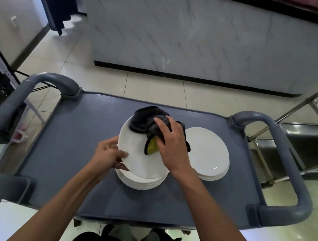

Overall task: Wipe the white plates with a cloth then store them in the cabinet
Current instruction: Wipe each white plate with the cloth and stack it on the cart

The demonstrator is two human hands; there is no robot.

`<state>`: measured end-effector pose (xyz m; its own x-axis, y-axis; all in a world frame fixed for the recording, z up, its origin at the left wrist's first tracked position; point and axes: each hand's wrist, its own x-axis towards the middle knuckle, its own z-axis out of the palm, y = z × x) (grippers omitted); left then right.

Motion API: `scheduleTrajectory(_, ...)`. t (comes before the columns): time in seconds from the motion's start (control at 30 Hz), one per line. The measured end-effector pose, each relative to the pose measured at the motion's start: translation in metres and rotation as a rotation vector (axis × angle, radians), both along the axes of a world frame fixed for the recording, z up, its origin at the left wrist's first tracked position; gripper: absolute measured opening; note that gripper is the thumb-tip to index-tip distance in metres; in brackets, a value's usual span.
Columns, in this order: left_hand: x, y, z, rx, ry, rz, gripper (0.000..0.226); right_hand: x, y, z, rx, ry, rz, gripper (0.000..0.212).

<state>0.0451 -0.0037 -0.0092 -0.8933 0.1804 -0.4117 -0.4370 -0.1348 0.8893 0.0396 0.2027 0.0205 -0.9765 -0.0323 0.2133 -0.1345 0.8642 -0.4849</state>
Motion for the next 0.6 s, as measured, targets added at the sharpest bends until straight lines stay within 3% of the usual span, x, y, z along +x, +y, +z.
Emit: scheduleTrajectory(0.6,-0.014,0.091,0.038,0.062,0.099,0.271,0.039,0.028,0.051,0.002,-0.067,0.043,0.104,0.059)
